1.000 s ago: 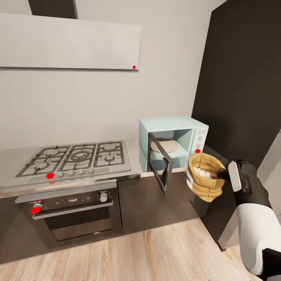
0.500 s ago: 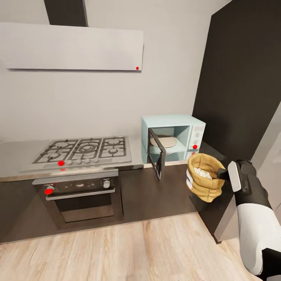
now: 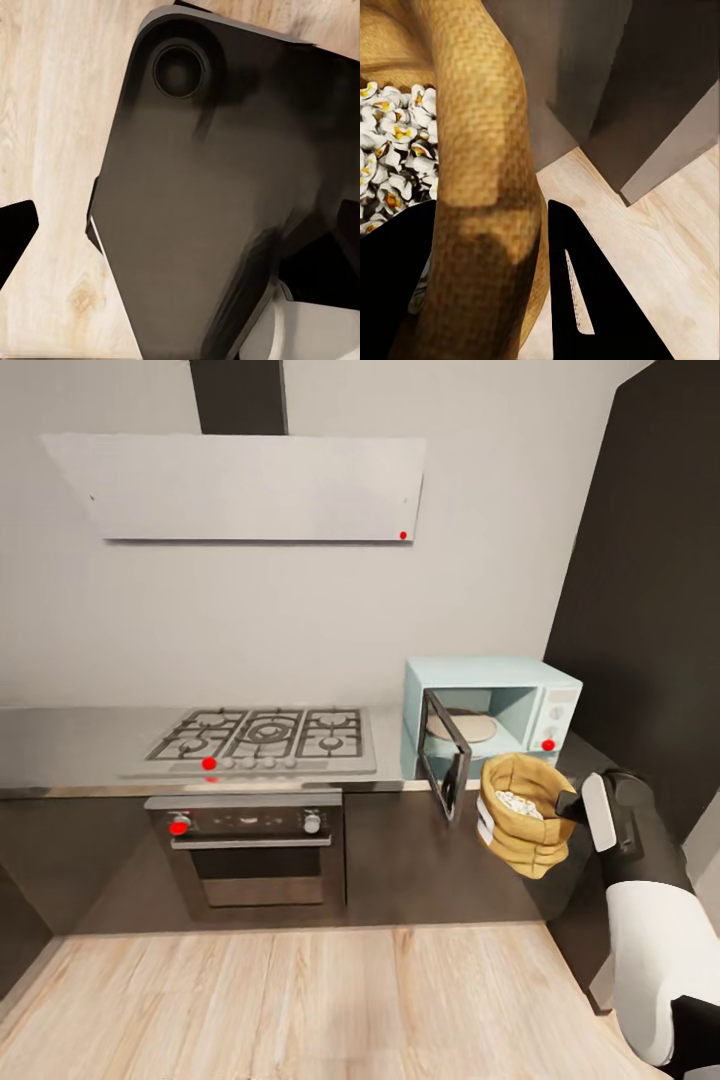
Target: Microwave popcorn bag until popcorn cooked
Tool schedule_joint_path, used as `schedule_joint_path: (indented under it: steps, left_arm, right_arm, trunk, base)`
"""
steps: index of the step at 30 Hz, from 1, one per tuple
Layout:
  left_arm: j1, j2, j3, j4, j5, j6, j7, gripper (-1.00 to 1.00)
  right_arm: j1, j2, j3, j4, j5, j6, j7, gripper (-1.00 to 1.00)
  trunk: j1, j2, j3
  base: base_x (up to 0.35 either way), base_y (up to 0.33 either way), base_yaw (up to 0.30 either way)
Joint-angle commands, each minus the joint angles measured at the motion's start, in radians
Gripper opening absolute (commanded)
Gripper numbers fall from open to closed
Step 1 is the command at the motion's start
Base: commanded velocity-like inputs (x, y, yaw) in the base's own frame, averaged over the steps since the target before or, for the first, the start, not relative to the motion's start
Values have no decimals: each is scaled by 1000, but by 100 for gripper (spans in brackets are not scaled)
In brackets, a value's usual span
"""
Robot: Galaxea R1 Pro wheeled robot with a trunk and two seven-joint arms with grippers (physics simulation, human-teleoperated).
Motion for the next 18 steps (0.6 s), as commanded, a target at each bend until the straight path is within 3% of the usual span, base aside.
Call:
schedule_joint_path:
  steps: [1,5,14,18]
  left_arm:
    - [0,0,1,0,4,-3,3,100]
    - [0,0,1,0,4,-3,3,100]
    - [0,-1,8,-2,8,-3,4,100]
    - [0,-1,8,0,8,-3,4,100]
  right_arm:
    - [0,-3,0,-1,-11,3,-9,-100]
    - [0,-11,-1,-1,-11,3,-9,-100]
    - [0,-15,-7,-2,-13,3,-7,-100]
    - [0,-16,-5,-12,-12,3,-7,-100]
  trunk:
    - [0,-1,-1]
    - [0,-1,-1]
    - [0,-1,-1]
    - [0,-1,-1]
  base:
    - [0,0,270]
    - [0,0,194]
    - [0,0,10]
    - [0,-164,0]
